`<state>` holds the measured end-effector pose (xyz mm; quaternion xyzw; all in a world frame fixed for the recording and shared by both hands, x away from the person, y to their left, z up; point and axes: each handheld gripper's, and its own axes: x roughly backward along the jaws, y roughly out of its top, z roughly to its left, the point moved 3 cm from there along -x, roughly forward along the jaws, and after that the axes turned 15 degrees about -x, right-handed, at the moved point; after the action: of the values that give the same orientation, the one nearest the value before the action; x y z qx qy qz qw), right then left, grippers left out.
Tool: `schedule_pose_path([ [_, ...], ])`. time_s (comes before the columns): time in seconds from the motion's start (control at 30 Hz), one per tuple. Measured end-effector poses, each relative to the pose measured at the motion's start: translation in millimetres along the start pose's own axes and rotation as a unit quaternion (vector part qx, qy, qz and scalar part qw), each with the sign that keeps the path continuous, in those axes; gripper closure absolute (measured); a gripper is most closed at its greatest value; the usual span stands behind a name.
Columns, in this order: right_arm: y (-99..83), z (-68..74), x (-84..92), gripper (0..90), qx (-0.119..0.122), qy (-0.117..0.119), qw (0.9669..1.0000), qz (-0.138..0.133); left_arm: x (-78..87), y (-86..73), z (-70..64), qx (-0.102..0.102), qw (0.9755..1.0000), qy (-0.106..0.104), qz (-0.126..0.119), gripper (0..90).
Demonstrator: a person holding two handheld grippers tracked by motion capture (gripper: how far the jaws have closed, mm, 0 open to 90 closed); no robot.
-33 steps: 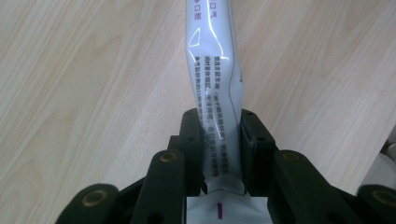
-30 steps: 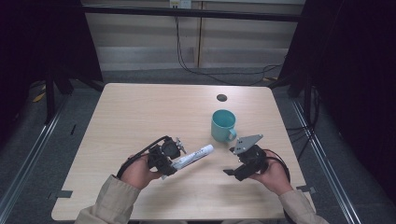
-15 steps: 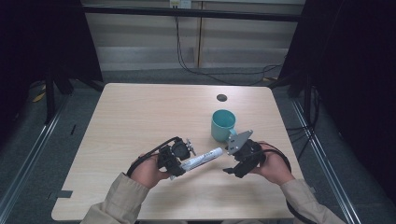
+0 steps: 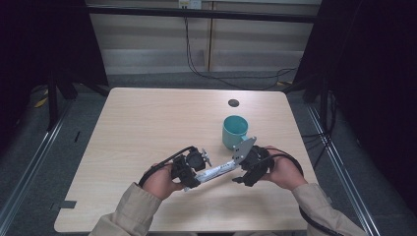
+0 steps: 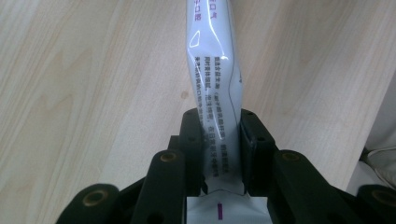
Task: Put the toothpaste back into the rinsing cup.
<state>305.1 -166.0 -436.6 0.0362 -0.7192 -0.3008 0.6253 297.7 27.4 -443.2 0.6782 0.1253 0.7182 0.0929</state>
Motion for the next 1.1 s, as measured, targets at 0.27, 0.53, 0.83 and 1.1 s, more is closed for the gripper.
schedule_pose_path([
  [0.27, 2.6, 1.6, -1.8, 29.9, 0.019, 0.009, 0.9998, 0.0, -1.6, 3.5, 0.0, -0.005, 1.0, -0.003, -0.004, 74.2],
  [0.53, 7.7, 4.6, -6.1, 33.2, 0.045, 0.012, 0.9989, 0.008, -2.2, 11.7, -2.0, -0.018, 0.9998, -0.005, -0.006, 74.1],
  [0.83, 8.8, 7.0, -11.6, 40.4, 0.058, 0.016, 0.9981, 0.014, -5.1, 16.3, -2.9, -0.022, 0.9996, -0.008, -0.012, 74.1],
  [1.1, 8.0, 8.7, -15.6, 47.5, 0.06, 0.018, 0.9979, 0.016, -3.6, 18.9, -4.2, -0.024, 0.9994, -0.01, -0.023, 74.0],
])
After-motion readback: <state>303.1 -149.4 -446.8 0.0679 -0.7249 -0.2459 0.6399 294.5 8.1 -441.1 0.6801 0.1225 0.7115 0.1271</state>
